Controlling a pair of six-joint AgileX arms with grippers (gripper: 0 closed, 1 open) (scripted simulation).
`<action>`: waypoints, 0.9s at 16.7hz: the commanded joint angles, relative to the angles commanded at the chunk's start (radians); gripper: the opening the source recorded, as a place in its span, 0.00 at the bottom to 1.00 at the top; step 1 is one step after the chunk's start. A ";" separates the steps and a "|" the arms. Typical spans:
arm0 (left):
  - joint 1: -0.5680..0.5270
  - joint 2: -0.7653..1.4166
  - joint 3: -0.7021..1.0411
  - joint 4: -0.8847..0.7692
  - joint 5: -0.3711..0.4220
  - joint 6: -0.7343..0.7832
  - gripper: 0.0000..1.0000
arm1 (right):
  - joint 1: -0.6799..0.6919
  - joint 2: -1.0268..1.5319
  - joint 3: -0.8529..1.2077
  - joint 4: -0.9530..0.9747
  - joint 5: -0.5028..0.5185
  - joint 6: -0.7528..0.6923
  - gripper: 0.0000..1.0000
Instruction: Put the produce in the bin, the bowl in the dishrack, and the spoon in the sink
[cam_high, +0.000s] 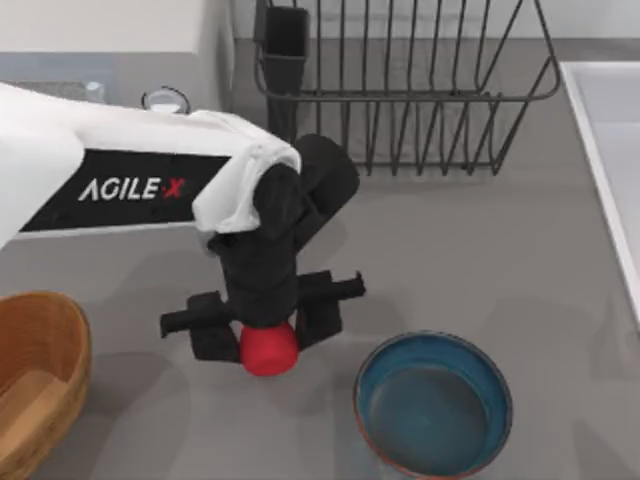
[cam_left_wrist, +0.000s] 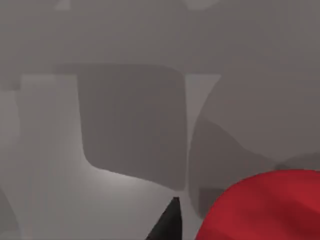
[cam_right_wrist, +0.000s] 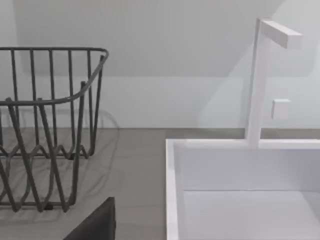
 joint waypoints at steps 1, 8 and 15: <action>-0.001 -0.011 0.024 -0.034 0.000 -0.001 0.00 | 0.000 0.000 0.000 0.000 0.000 0.000 1.00; -0.001 -0.107 0.202 -0.324 -0.001 -0.004 0.00 | 0.000 0.000 0.000 0.000 0.000 0.000 1.00; 0.001 -0.112 0.209 -0.332 -0.003 0.021 0.00 | 0.000 0.000 0.000 0.000 0.000 0.000 1.00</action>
